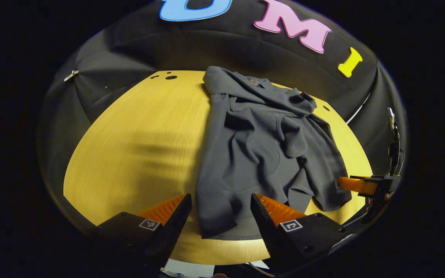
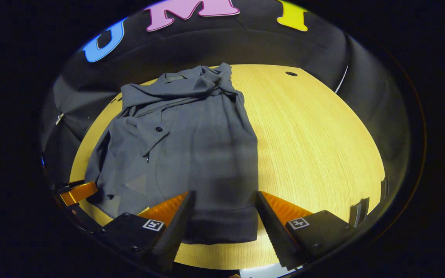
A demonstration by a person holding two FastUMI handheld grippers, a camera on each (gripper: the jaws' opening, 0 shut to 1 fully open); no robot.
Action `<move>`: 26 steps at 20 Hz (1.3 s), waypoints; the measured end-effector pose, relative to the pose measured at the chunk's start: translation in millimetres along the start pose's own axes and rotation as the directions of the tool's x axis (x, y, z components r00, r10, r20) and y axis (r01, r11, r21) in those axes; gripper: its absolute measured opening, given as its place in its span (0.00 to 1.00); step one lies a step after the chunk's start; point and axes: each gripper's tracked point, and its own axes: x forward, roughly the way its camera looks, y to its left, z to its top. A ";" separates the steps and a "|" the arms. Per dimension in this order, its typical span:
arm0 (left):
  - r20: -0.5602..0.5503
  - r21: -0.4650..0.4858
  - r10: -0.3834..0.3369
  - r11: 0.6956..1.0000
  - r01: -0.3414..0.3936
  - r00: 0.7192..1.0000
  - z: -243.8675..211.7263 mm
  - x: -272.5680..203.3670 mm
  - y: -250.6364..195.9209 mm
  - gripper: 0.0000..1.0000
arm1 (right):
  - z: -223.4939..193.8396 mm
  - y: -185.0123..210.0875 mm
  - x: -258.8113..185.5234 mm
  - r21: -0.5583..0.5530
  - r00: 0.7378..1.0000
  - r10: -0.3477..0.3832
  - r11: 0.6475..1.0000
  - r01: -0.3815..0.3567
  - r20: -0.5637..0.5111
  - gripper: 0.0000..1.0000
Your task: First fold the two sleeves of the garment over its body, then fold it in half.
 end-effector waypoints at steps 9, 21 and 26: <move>-0.043 0.110 0.069 0.992 -0.064 0.997 -27.4 12.2 -2.9 0.96 | -8.9 -8.7 6.9 -0.061 0.998 -0.052 0.997 0.053 0.020 0.98; -0.042 0.080 -0.030 0.996 0.034 0.999 -25.7 16.1 -42.1 0.10 | -6.9 3.5 8.9 -0.132 1.000 -0.025 0.991 0.025 0.002 0.13; -0.040 -0.031 -0.049 0.998 0.048 0.998 -22.8 12.8 -36.4 0.06 | -4.8 5.5 10.5 -0.083 0.999 0.017 0.996 -0.020 -0.037 0.06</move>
